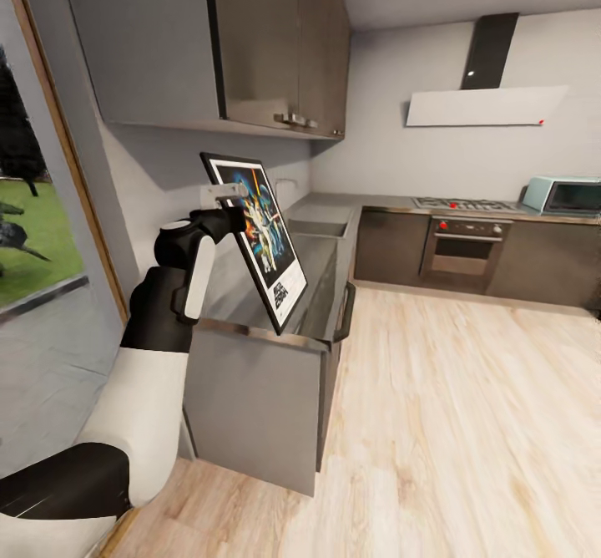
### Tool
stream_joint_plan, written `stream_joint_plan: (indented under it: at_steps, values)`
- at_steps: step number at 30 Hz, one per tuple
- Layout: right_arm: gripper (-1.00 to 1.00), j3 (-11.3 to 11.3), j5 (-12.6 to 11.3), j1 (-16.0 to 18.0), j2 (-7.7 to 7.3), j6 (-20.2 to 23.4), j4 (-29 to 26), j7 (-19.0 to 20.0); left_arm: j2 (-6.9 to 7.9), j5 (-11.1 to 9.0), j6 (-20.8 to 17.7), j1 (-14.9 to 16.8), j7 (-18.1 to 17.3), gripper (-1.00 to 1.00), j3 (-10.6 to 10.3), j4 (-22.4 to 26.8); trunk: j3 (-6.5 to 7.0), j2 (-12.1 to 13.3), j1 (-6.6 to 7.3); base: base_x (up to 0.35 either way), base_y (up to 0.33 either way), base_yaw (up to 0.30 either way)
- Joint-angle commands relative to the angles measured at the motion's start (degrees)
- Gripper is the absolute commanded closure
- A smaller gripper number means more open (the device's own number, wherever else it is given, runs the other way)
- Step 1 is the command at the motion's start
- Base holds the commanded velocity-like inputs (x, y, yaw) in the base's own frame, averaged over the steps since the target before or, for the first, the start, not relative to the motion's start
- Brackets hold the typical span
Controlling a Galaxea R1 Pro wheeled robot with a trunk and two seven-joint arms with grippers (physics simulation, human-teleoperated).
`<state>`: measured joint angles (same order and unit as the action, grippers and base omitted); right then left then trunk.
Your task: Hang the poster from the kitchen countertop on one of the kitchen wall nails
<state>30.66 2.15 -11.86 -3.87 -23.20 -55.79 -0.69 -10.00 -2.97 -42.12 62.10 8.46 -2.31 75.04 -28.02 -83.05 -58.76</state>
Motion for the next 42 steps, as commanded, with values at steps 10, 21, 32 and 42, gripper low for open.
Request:
stream_joint_plan:
  at_steps: [10, 21, 32, 42]
  values:
    - [-1.0, -0.06, 0.22, 0.0, 0.0, -0.09, -0.05, -0.1, 0.0, -0.28, -1.3, 0.04, 0.42, 1.0, -0.13, 0.32, 0.27, -0.03, 0.03, -0.172, -0.013, 0.194]
    - [-1.0, -0.07, 0.29, 0.0, 0.0, -0.09, -0.03, -0.1, 0.0, -0.28, -2.08, 0.04, 0.42, 1.0, -1.64, 1.45, 0.38, -0.03, 0.03, -0.268, -0.103, 0.135]
    - [-1.0, -0.07, 0.24, 0.0, 0.0, -0.09, -0.03, -0.1, 0.0, -3.29, -6.84, -0.09, 0.42, 1.0, -3.01, 8.5, 0.38, -0.03, 0.03, -0.057, -0.025, 0.174]
    - [-1.0, -0.07, 0.23, 0.0, 0.0, -0.09, -0.03, -0.1, 0.0, -8.76, -8.63, -4.25, 0.42, 1.0, -9.46, 14.05, 0.38, -0.03, 0.03, -0.037, 0.0, 0.008]
